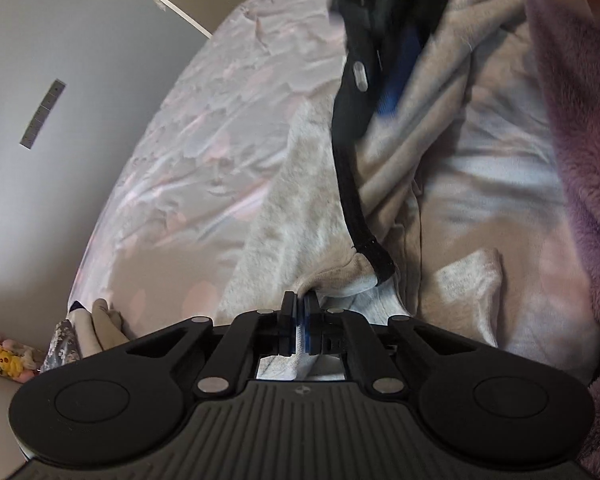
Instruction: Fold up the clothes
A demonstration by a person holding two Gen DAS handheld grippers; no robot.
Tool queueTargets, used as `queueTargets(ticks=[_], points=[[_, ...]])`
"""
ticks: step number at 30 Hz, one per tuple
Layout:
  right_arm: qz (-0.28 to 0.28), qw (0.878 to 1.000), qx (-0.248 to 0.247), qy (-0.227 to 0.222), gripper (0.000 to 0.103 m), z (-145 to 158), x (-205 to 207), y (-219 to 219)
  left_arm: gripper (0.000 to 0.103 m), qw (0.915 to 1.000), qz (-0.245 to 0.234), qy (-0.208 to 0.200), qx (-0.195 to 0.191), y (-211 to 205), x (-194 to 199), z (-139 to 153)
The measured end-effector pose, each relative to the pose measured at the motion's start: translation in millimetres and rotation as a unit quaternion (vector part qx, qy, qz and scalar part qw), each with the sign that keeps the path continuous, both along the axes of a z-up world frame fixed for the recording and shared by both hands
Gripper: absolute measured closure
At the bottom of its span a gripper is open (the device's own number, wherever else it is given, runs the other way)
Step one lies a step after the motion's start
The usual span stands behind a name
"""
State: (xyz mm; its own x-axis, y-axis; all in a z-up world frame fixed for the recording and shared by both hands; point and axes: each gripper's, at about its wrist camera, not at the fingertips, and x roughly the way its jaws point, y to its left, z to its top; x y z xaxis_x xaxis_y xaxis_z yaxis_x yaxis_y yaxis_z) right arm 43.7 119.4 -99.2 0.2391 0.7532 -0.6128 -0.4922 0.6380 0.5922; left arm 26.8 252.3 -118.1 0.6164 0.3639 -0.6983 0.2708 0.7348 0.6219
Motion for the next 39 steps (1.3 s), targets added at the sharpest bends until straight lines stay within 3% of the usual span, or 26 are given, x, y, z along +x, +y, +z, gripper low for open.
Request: queueTargets(ticks=[3, 13, 14, 15, 16, 21, 23, 25, 28, 32, 39], points=[[0.015, 0.999, 0.0, 0.037, 0.068, -21, -6, 21, 0.101, 1.0, -0.004, -0.004, 0.006, -2, -1, 0], [0.016, 0.992, 0.047, 0.116, 0.068, -46, 0, 36, 0.101, 0.9997, -0.013, -0.018, 0.011, -6, -5, 3], [0.016, 0.992, 0.052, 0.115, 0.07, -46, 1, 36, 0.101, 0.9997, -0.013, -0.016, 0.011, -6, -5, 3], [0.016, 0.992, 0.058, 0.114, 0.078, -46, 1, 36, 0.101, 0.9997, -0.013, -0.013, 0.013, -7, -5, 2], [0.016, 0.992, 0.065, 0.108, 0.088, -43, 0, 34, 0.101, 0.9997, -0.014, -0.01, 0.016, -7, -5, 0], [0.009, 0.994, 0.09, 0.065, 0.095, -28, -7, 21, 0.098, 0.9992, -0.026, 0.013, 0.028, -11, -6, -8], [0.008, 0.995, 0.087, 0.046, 0.095, -24, -10, 17, 0.083, 0.9989, -0.037, 0.012, 0.026, -13, -8, -7], [0.009, 0.997, 0.076, 0.013, 0.096, -17, -16, 15, 0.077, 0.9987, -0.047, 0.015, 0.011, -13, -10, -1], [0.021, 0.997, 0.064, -0.036, 0.096, -8, -26, 15, 0.077, 0.9983, -0.048, 0.022, -0.025, -8, -8, 13], [0.043, 0.995, 0.054, -0.079, 0.096, -3, -36, 21, 0.077, 0.9978, -0.041, 0.031, -0.042, 3, -2, 26], [0.073, 0.987, 0.069, -0.124, 0.096, 5, -46, 23, 0.077, 0.9962, -0.064, 0.054, -0.023, 0, 1, 16]])
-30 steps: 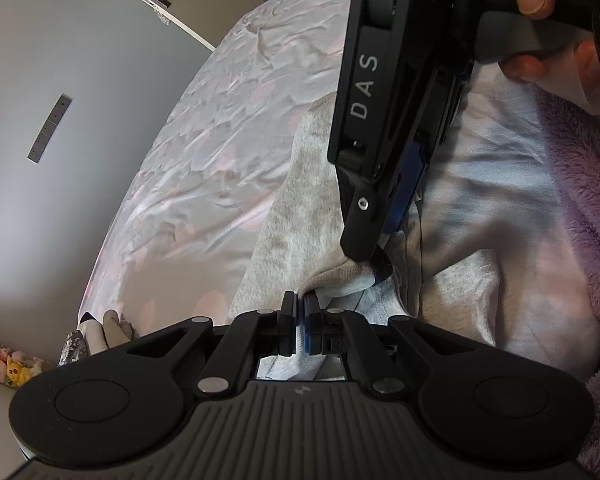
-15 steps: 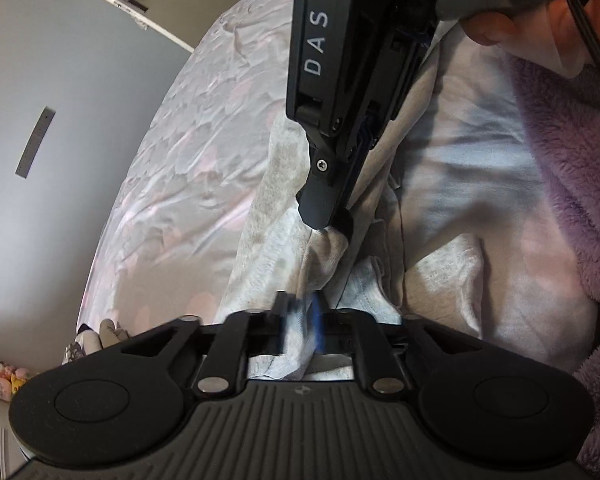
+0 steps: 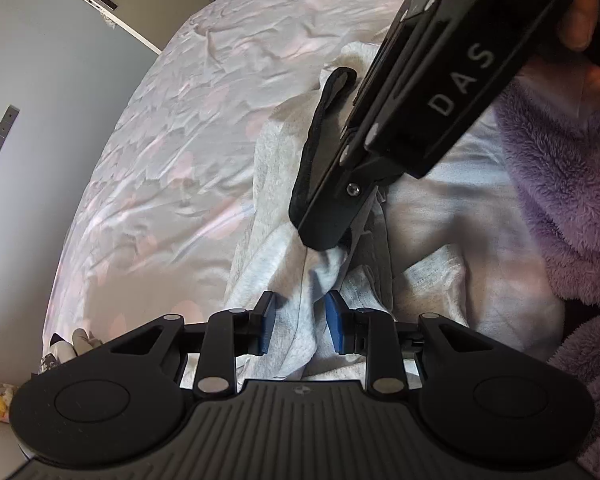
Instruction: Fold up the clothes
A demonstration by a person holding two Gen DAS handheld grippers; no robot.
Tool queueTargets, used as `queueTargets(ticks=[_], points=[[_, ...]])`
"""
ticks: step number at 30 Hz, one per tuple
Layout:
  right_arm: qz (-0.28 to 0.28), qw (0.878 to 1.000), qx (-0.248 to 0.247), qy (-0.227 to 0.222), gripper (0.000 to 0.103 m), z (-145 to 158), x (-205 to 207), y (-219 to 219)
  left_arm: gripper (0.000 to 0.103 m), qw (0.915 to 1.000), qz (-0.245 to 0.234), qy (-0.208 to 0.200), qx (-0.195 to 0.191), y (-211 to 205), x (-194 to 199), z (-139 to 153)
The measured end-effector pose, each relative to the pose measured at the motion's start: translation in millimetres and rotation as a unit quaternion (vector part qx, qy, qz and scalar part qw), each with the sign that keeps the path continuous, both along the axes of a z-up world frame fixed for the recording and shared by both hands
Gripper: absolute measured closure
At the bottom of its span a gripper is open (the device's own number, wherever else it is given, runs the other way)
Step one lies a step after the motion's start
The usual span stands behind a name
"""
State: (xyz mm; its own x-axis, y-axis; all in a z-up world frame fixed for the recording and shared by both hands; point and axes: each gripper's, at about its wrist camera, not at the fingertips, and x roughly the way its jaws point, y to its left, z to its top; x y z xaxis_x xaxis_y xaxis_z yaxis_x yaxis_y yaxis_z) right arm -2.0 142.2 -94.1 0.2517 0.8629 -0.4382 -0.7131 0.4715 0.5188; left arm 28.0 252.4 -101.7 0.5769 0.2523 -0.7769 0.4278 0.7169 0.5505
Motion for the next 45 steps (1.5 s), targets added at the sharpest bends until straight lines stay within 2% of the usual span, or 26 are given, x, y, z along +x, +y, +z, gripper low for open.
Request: queueTargets(ticks=[6, 7, 8, 12, 17, 19, 22, 26, 28, 30, 34, 40, 44, 45], points=[[0.026, 0.999, 0.008, -0.026, 0.096, 4, -8, 5, 0.077, 0.9998, -0.005, -0.006, 0.018, 0, 5, -2], [0.028, 0.999, 0.013, -0.03, 0.096, 5, -9, 5, 0.079, 0.9998, -0.006, -0.005, 0.019, 1, 6, -3], [0.026, 0.999, 0.016, -0.032, 0.096, 6, -9, 3, 0.088, 0.9998, -0.005, -0.003, 0.021, 2, 6, -3], [0.017, 0.999, 0.013, -0.025, 0.096, 3, -5, 4, 0.099, 0.9997, 0.005, -0.005, 0.025, 5, 6, -2], [0.02, 0.999, 0.001, -0.032, 0.094, 2, -7, 9, 0.1, 0.9988, 0.021, -0.009, 0.043, 5, 4, 2], [0.018, 0.999, -0.006, -0.041, 0.087, 2, -9, 11, 0.1, 0.9984, 0.027, -0.007, 0.05, 6, 2, 1], [0.018, 0.997, -0.018, -0.069, 0.085, 5, -16, 12, 0.101, 0.9983, 0.034, -0.004, 0.047, 8, 1, 1], [0.023, 0.989, -0.059, -0.136, 0.082, 9, -33, 21, 0.101, 0.9984, 0.036, 0.0, 0.043, 8, 0, 0], [0.029, 0.981, -0.077, -0.175, 0.063, 12, -44, 25, 0.101, 0.9985, 0.033, 0.001, 0.043, 6, -1, -1], [0.039, 0.972, -0.092, -0.214, 0.059, 13, -55, 30, 0.101, 0.9987, 0.028, 0.002, 0.042, 5, -1, -1], [0.049, 0.955, -0.147, -0.254, 0.06, 7, -64, 43, 0.101, 0.9984, 0.003, 0.01, 0.056, -1, -4, -5], [0.053, 0.944, -0.189, -0.263, 0.063, -2, -62, 54, 0.101, 0.9965, -0.031, 0.02, 0.075, -10, -10, -14], [0.06, 0.94, -0.213, -0.26, 0.073, -8, -59, 60, 0.101, 0.9964, -0.041, 0.017, 0.073, -13, -11, -14], [0.061, 0.939, -0.217, -0.26, 0.079, -9, -58, 61, 0.101, 0.9965, -0.041, 0.016, 0.071, -13, -11, -14]])
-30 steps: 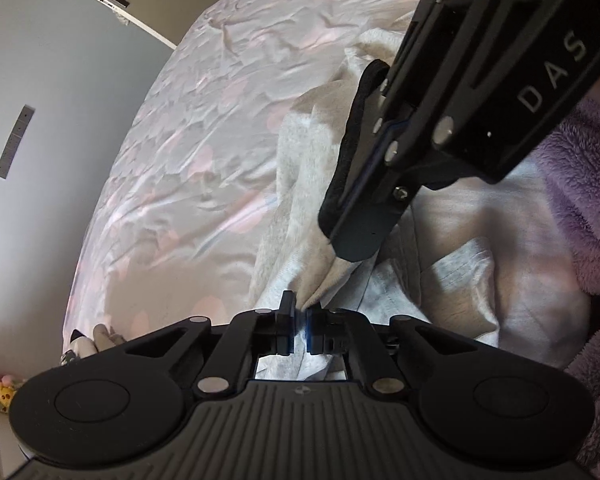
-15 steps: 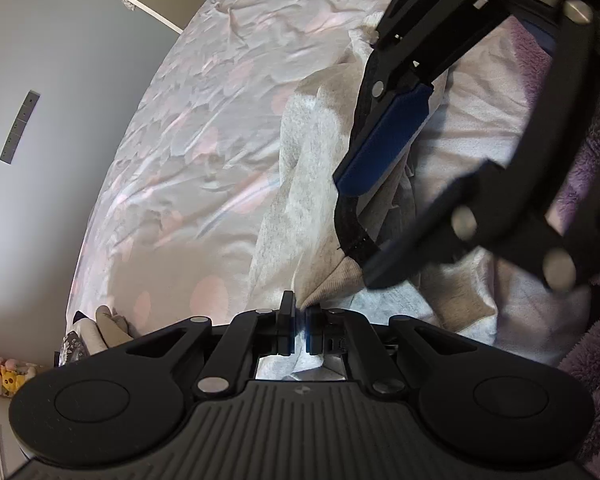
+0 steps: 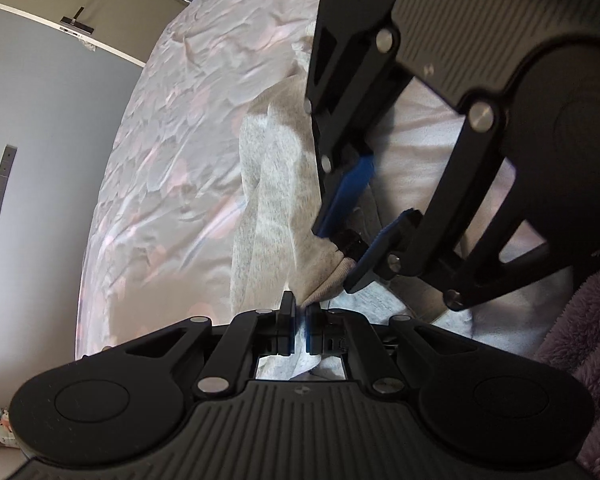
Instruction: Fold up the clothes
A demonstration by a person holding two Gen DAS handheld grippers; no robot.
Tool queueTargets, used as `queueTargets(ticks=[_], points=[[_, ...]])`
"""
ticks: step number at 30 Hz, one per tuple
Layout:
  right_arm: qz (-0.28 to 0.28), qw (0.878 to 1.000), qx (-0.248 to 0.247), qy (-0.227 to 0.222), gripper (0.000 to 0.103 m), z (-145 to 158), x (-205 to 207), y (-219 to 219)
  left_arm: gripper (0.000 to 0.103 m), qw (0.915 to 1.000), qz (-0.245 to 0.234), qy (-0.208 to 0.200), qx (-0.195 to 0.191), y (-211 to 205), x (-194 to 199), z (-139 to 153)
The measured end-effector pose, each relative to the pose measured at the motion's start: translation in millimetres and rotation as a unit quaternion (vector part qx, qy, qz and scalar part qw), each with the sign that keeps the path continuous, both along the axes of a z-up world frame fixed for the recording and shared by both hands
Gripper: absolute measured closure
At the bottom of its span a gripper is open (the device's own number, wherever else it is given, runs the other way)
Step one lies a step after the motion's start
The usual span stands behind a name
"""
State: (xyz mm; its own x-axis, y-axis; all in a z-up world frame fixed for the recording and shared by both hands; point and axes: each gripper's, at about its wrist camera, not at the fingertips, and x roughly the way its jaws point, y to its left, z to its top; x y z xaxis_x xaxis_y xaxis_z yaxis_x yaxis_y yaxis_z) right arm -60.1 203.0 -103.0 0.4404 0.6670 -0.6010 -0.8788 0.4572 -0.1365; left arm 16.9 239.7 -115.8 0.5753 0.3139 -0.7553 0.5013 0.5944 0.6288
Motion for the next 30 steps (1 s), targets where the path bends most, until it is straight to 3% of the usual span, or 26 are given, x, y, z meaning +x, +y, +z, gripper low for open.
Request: queueTargets(ticks=[3, 6, 7, 10, 19, 22, 30], points=[[-0.001, 1.0, -0.007, -0.004, 0.085, -1, 1, 1, 0.1, 1.0, 0.002, 0.001, 0.003, 1, 1, -1], [-0.007, 0.999, -0.017, -0.027, 0.088, -1, -2, 1, 0.088, 1.0, 0.007, -0.001, 0.007, 3, -2, -2], [-0.012, 0.999, -0.023, -0.041, 0.089, -1, -4, 2, 0.078, 0.9999, 0.008, -0.002, 0.008, 3, -3, -1], [-0.026, 0.997, -0.039, -0.068, 0.089, -1, -6, 1, 0.064, 0.9998, 0.018, -0.004, 0.01, 7, -7, 1], [-0.036, 0.995, -0.035, -0.087, 0.089, 2, -11, -2, 0.071, 0.9986, 0.053, -0.008, -0.002, 14, -7, -1], [-0.037, 0.995, -0.034, -0.085, 0.089, 3, -13, -2, 0.081, 0.9979, 0.062, -0.012, 0.01, 14, -3, -6], [-0.04, 0.995, -0.029, -0.081, 0.089, 3, -13, -6, 0.081, 0.9977, 0.065, -0.018, -0.008, 15, 6, -11]])
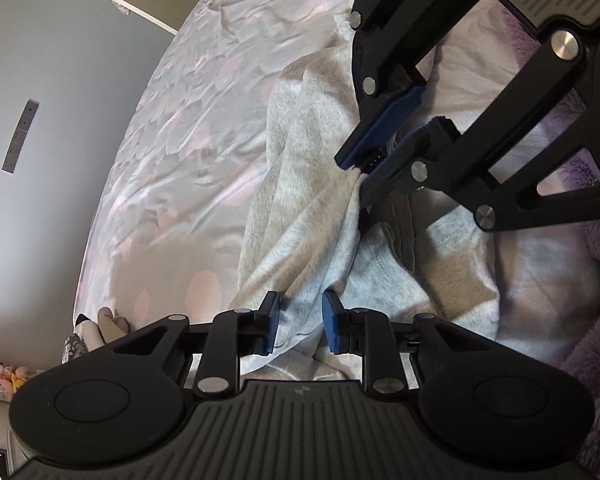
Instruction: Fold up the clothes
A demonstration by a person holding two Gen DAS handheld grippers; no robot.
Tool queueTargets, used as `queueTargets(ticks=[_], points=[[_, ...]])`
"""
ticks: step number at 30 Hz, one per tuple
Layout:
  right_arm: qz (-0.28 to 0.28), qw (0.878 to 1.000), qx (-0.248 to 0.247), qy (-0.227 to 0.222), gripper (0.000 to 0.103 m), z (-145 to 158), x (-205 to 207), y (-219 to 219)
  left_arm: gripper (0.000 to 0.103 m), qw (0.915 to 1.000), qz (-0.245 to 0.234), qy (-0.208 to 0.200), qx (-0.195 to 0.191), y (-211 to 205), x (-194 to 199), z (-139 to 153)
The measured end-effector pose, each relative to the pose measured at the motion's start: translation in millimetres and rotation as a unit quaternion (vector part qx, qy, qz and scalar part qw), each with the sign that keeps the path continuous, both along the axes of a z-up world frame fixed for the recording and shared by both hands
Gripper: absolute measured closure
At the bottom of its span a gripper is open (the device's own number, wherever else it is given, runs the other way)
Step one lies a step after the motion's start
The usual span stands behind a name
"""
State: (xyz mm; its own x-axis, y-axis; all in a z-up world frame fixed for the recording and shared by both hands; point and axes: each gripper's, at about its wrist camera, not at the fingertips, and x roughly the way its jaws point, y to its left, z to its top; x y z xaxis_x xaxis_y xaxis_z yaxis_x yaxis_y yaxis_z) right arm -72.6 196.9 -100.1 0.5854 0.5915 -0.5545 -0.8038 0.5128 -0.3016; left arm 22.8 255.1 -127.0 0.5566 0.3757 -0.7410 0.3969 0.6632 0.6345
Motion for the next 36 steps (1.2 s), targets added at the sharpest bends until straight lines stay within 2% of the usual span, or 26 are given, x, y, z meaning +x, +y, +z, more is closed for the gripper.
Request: queueTargets(ticks=[3, 4, 5, 7, 12, 16, 18, 21, 24, 27, 28, 32, 36], points=[[-0.006, 1.0, 0.01, 0.002, 0.089, 1, 1, -2, 0.081, 1.0, -0.006, 0.005, 0.004, -5, 0, -6], [-0.008, 1.0, 0.014, 0.002, 0.089, 2, 1, -3, 0.084, 1.0, -0.006, 0.003, 0.007, -5, 0, -7], [-0.01, 1.0, 0.017, 0.003, 0.089, 2, 2, -4, 0.094, 0.9999, -0.003, 0.001, 0.01, -5, 1, -8], [-0.013, 1.0, 0.022, 0.007, 0.089, 3, 3, -5, 0.099, 0.9999, 0.008, -0.007, 0.008, -2, 2, -4], [-0.027, 0.999, 0.026, 0.004, 0.089, 10, 7, -6, 0.099, 0.9989, 0.036, -0.028, -0.016, 6, -5, 38], [-0.014, 1.0, 0.004, 0.02, 0.089, 5, 10, -1, 0.099, 0.9965, 0.036, -0.018, -0.073, 9, -18, 81], [0.009, 1.0, -0.008, 0.016, 0.089, 2, 4, 3, 0.099, 0.9959, 0.038, -0.012, -0.081, 11, -22, 90], [0.038, 0.999, -0.023, -0.007, 0.089, -1, -8, 8, 0.099, 0.9971, 0.047, -0.001, -0.06, 12, -22, 82], [0.039, 0.999, -0.027, -0.022, 0.089, -1, -12, 6, 0.096, 0.9968, 0.061, 0.014, -0.05, 17, -18, 65], [0.028, 0.999, -0.025, -0.027, 0.089, 1, -11, 2, 0.091, 0.9978, 0.044, 0.018, -0.046, 12, -21, 55], [0.028, 0.999, -0.025, -0.026, 0.089, 1, -11, 1, 0.083, 0.9984, 0.034, 0.016, -0.042, 9, -23, 54], [0.033, 0.999, -0.026, -0.034, 0.089, 1, -13, 2, 0.069, 0.9988, -0.009, 0.011, -0.047, -7, -26, 55], [0.041, 0.998, -0.028, -0.043, 0.089, 1, -16, 1, 0.068, 0.9981, -0.027, 0.026, -0.05, -16, -17, 44]])
